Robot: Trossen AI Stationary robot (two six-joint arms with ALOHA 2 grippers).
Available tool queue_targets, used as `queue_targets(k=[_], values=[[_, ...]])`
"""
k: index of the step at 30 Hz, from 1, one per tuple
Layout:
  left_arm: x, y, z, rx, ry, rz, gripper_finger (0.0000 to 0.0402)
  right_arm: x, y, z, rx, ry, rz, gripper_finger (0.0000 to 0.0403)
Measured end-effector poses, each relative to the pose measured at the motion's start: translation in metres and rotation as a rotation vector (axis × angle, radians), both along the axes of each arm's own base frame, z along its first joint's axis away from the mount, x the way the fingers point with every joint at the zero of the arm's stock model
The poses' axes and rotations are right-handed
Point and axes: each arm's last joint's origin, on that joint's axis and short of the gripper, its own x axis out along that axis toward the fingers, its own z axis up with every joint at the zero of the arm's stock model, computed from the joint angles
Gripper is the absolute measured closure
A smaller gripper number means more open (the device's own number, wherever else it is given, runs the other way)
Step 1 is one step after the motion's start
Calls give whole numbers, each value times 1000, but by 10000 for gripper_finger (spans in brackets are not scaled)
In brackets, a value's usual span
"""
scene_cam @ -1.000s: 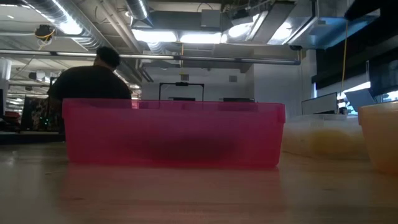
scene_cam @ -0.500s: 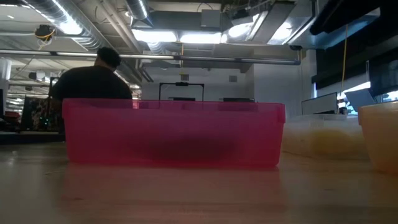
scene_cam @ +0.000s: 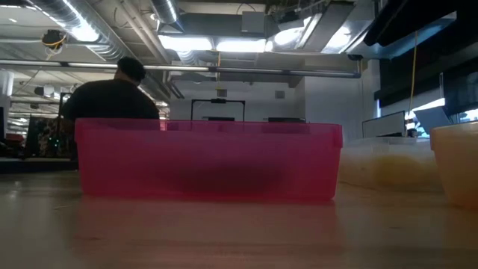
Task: Sort produce into baskets
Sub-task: Put the yellow lemon into the transparent bin
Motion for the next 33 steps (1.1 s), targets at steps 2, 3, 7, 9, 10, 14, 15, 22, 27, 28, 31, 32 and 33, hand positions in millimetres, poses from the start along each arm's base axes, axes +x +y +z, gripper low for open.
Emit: queue_targets(k=[2,3,7,9,10,14,15,22,27,28,31,32,33], values=[[0,-1,-2,7,5,0,194,0,0,0,0,0,0,205],[0,-1,-4,9,6,2,194,0,0,0,0,0,0,205],[2,-4,-6,0,-5,-13,194,0,0,0,0,0,0,205],[3,-4,-8,8,-6,-20,194,0,0,0,0,0,0,205],[3,-4,-11,15,-4,-19,194,0,0,0,0,-1,0,205],[3,-7,-19,35,13,-24,194,0,0,0,1,-1,0,205],[4,-8,-21,36,17,-34,194,0,0,0,1,-1,0,205],[4,-10,-28,45,26,-64,193,0,0,0,1,-1,0,205],[4,-10,-28,46,27,-64,193,0,0,0,2,-1,0,205],[4,-10,-28,48,25,-64,193,0,0,0,2,-1,0,205],[5,-9,-29,56,17,-60,191,0,0,0,2,-1,0,205],[4,-9,-29,58,18,-57,188,0,0,0,2,-1,0,205],[4,-9,-29,59,17,-55,183,0,0,0,2,-1,0,205]])
